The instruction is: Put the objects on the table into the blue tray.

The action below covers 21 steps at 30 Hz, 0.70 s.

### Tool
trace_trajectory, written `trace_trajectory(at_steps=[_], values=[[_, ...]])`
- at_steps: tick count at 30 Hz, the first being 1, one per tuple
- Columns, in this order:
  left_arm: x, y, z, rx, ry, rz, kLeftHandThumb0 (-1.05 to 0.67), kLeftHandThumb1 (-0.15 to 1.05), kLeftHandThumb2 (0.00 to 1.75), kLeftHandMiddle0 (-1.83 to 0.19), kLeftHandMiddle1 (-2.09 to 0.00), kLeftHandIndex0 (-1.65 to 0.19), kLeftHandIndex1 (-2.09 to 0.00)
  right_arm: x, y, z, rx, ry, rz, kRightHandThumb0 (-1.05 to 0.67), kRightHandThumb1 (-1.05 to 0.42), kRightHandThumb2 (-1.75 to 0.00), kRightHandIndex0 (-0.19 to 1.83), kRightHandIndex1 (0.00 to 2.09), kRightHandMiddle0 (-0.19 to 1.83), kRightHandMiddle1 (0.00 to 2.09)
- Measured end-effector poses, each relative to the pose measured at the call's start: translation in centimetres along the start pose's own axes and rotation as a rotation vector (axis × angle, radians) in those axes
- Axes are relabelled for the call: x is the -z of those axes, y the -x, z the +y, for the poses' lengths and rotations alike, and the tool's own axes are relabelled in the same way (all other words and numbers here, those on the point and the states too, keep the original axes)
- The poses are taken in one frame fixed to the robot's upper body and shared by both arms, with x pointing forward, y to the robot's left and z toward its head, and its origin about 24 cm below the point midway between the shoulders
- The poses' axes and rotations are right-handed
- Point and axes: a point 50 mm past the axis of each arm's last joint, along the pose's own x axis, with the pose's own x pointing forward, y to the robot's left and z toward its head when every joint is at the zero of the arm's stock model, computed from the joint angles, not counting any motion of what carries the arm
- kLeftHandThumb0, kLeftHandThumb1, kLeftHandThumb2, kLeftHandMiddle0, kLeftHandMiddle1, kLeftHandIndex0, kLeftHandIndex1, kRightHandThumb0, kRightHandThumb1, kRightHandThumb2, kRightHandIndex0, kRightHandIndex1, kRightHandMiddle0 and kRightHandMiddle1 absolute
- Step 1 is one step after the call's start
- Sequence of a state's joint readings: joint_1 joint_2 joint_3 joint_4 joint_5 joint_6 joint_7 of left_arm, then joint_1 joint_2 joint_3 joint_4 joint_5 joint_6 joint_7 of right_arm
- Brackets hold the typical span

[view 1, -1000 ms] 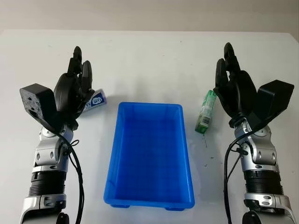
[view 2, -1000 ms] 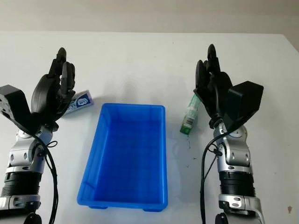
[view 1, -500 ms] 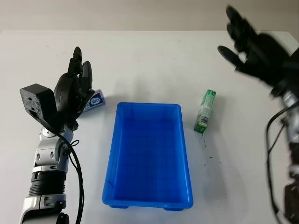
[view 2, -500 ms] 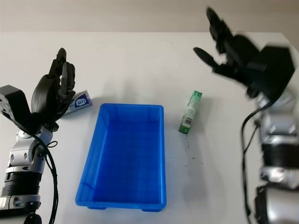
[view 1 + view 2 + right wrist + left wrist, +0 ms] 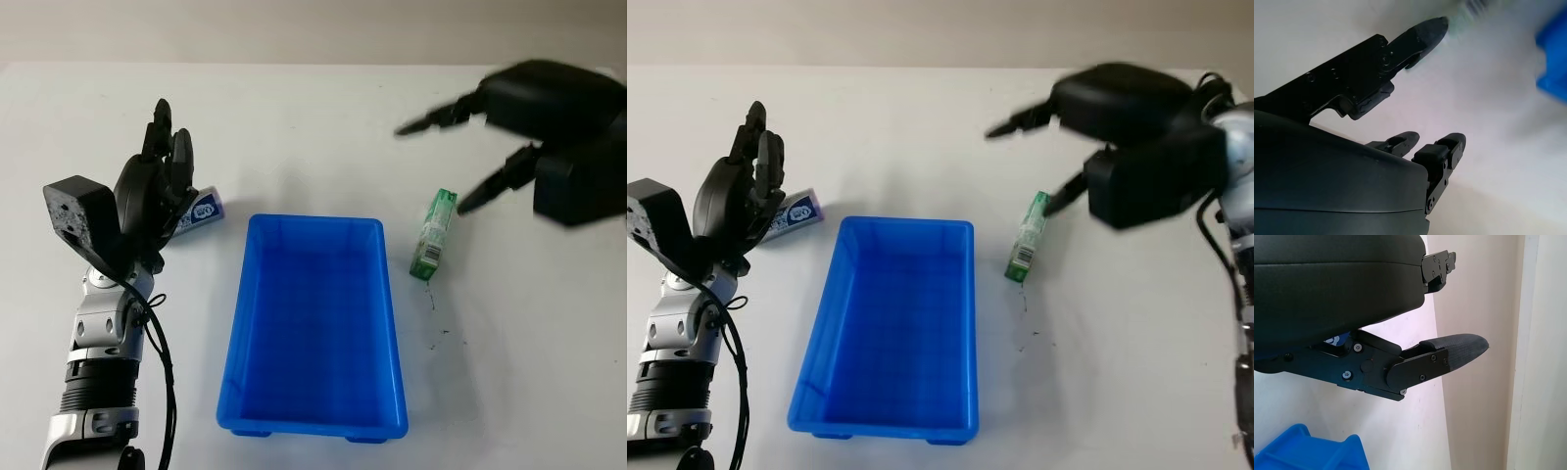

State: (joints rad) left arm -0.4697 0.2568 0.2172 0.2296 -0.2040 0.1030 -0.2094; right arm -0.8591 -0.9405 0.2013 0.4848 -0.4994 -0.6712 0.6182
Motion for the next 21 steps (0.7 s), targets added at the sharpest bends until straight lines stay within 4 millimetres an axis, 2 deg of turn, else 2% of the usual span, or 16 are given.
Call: trace_trajectory(at_steps=[5,12,16,17,18,19,20,21], values=[[0.1,0.0,0.0,0.002,0.003,0.012,-0.74,1.05,0.66,0.19,0.0,0.19,0.0,-0.2,-0.4,3.0,-0.1,0.056,-0.029,-0.28,-0.78,-0.07,0.39,0.03,0.4,0.03],[0.1,0.0,0.0,0.009,0.003,0.014,-0.73,1.05,0.65,0.19,0.0,0.19,0.0,-0.4,-0.4,5.8,-0.151,0.044,-0.055,-0.23,-0.84,-0.07,0.4,0.04,0.41,0.05],[0.0,0.0,0.1,0.012,-0.001,0.014,-0.74,1.05,0.65,0.19,0.0,0.19,0.0,-0.6,-0.9,8.5,-0.064,0.024,-0.083,-0.24,-0.94,-0.07,0.5,0.12,0.5,0.15],[0.0,-0.1,0.0,0.015,-0.002,0.014,-0.74,1.05,0.65,0.19,0.0,0.19,0.0,-0.7,-1.1,9.2,-0.025,0.018,-0.083,-0.26,-0.96,-0.06,0.47,0.24,0.39,0.44],[0.1,-0.1,-0.1,0.018,-0.002,0.015,-0.73,1.05,0.65,0.19,0.0,0.19,0.0,-0.8,-1.3,10.1,0.008,0.016,-0.081,-0.3,-0.98,-0.06,0.29,0.75,0.15,0.99],[0.1,-0.1,-0.1,0.02,-0.003,0.016,-0.73,1.05,0.65,0.19,0.0,0.19,0.0,-0.9,-1.5,11.0,0.035,0.022,-0.082,-0.34,-1.0,-0.06,0.11,1.19,0.04,1.28],[0.1,-0.1,-0.1,0.022,-0.002,0.016,-0.73,1.05,0.64,0.19,0.0,0.19,0.0,-1.0,-1.5,11.6,0.065,0.039,-0.085,-0.37,-1.01,-0.06,0.06,1.51,0.02,1.48],[0.1,-0.1,-0.1,0.025,-0.001,0.016,-0.73,1.05,0.64,0.19,0.0,0.19,0.0,-1.1,-1.6,12.3,0.092,0.057,-0.093,-0.4,-1.02,-0.06,0.03,1.74,0.02,1.63]])
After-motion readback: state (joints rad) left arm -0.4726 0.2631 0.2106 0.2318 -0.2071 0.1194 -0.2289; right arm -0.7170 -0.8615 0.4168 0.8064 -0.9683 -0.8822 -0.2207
